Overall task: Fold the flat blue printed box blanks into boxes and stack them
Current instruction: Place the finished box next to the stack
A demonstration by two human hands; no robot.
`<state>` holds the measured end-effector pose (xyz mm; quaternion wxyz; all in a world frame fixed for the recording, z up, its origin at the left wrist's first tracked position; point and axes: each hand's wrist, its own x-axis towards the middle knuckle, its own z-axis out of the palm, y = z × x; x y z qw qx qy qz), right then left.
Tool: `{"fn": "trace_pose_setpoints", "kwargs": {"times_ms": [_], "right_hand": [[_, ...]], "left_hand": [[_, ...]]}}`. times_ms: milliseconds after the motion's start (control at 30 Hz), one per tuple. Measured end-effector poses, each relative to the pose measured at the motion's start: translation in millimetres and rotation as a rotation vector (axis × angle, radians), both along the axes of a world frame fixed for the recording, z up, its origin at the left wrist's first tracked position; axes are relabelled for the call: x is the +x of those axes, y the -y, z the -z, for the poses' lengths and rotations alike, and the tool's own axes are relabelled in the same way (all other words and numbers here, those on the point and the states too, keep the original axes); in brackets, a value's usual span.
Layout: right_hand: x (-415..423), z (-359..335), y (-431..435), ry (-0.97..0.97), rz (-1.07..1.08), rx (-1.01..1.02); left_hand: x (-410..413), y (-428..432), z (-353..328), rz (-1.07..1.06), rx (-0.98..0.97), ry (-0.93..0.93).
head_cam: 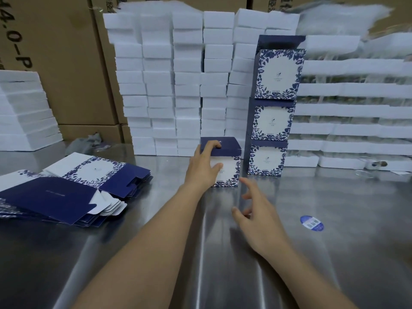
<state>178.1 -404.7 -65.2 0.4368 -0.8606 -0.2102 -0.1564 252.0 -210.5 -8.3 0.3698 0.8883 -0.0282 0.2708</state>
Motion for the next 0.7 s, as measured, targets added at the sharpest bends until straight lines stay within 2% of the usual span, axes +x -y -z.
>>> {"fn": "trace_pose_setpoints", "kwargs": {"times_ms": [333, 700], "right_hand": [[7.9, 9.4, -1.5, 0.012, -0.037, -0.021], [12.8, 14.1, -0.9, 0.021, -0.039, -0.065]], "left_hand": [[64.1, 17.2, -0.7, 0.003, -0.011, -0.049], [79.6, 22.5, 0.4, 0.006, -0.053, -0.033]]}}
